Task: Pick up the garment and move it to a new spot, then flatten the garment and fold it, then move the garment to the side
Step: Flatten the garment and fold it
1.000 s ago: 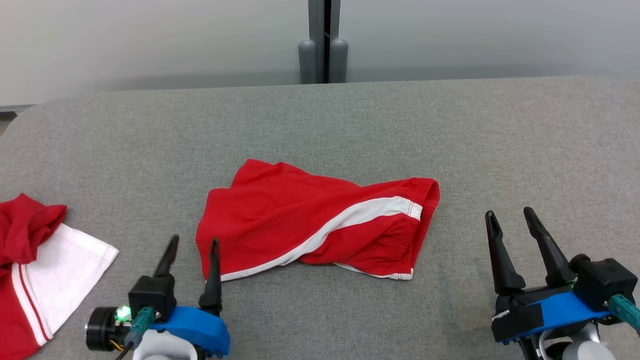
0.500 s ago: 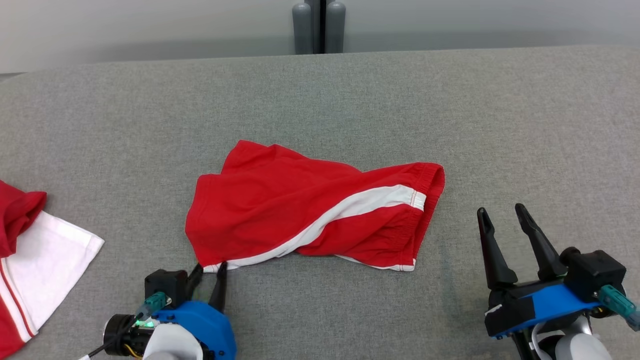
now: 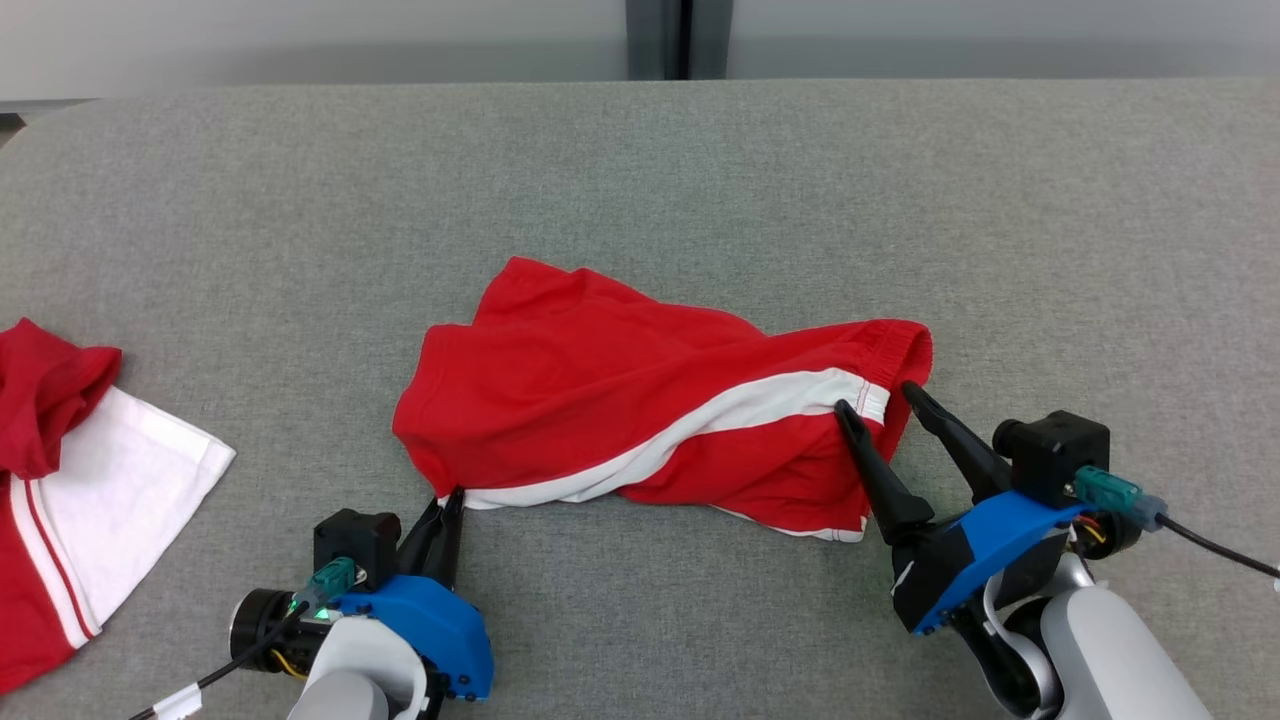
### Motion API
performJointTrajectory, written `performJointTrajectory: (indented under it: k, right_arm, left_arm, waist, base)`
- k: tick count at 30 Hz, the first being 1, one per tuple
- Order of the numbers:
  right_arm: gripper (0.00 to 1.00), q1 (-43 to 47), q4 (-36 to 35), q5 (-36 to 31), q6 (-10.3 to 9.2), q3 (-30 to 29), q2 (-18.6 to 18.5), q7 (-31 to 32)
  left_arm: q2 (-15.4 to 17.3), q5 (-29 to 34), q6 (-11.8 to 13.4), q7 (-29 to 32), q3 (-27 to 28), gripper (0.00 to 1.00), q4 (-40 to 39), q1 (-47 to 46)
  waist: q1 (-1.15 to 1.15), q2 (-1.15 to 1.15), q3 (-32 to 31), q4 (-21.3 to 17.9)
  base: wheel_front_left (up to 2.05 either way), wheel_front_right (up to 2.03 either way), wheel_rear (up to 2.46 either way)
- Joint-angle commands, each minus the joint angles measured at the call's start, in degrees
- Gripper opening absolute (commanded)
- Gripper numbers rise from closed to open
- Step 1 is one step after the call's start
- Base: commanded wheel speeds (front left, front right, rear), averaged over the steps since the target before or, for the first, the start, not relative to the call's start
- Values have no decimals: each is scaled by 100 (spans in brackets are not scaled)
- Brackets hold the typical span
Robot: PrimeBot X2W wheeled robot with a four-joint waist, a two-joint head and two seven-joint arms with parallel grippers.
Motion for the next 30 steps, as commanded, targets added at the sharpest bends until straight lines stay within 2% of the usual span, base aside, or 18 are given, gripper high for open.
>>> performJointTrajectory:
  k: [1, 7, 8, 9, 10, 11, 12, 18, 23, 30]
  right_arm:
    - [100, -130, 105, 50, 3, 0, -69, 111]
    - [100, -313, 380, 225, 3, -25, -65, 480]
    - [96, -338, 383, 241, 3, -19, -67, 495]
    - [81, -348, 392, 255, 3, -17, -70, 491]
    - [40, -355, 381, 285, 3, -1, -64, 453]
    - [22, -356, 383, 313, 3, 9, -60, 438]
    - [0, -352, 407, 396, 3, 24, -39, 466]
    - [0, -359, 528, 564, 3, 85, -120, 577]
    - [0, -305, 443, 534, 3, 34, -156, 251]
    - [0, -158, -73, 498, 3, -132, -287, -471]
  left_arm:
    - [8, 9, 6, -21, -16, 0, 69, -85]
    - [-41, 15, -9, -174, -108, 0, 157, -268]
    - [-40, 7, -14, -190, -109, 0, 184, -282]
    - [-40, -2, -13, -231, -111, 0, 211, -297]
    - [-39, -7, -13, -252, -116, 0, 235, -318]
    - [-36, -12, -10, -280, -116, 0, 255, -339]
    - [-36, -16, -6, -326, -116, 0, 267, -353]
    - [-46, -33, -9, -471, -169, 0, 381, -444]
    - [-26, -1, 75, -777, -146, 0, 316, -509]
    - [105, 130, 272, -1263, -37, 0, -489, -577]
  waist:
    - [0, 0, 47, 60]
    - [0, 0, 190, 195]
    - [0, 0, 208, 204]
    - [0, 0, 218, 208]
    - [0, 0, 231, 212]
    - [0, 0, 240, 214]
    - [0, 0, 245, 213]
    - [0, 0, 230, 220]
    - [0, 0, 127, 218]
    - [0, 0, -145, 178]
  base:
    - [0, 0, 0]
    - [0, 0, 0]
    - [0, 0, 0]
    - [0, 0, 0]
    - [0, 0, 0]
    - [0, 0, 0]
    - [0, 0, 0]
    - [0, 0, 0]
    - [0, 0, 0]
    - [0, 0, 0]
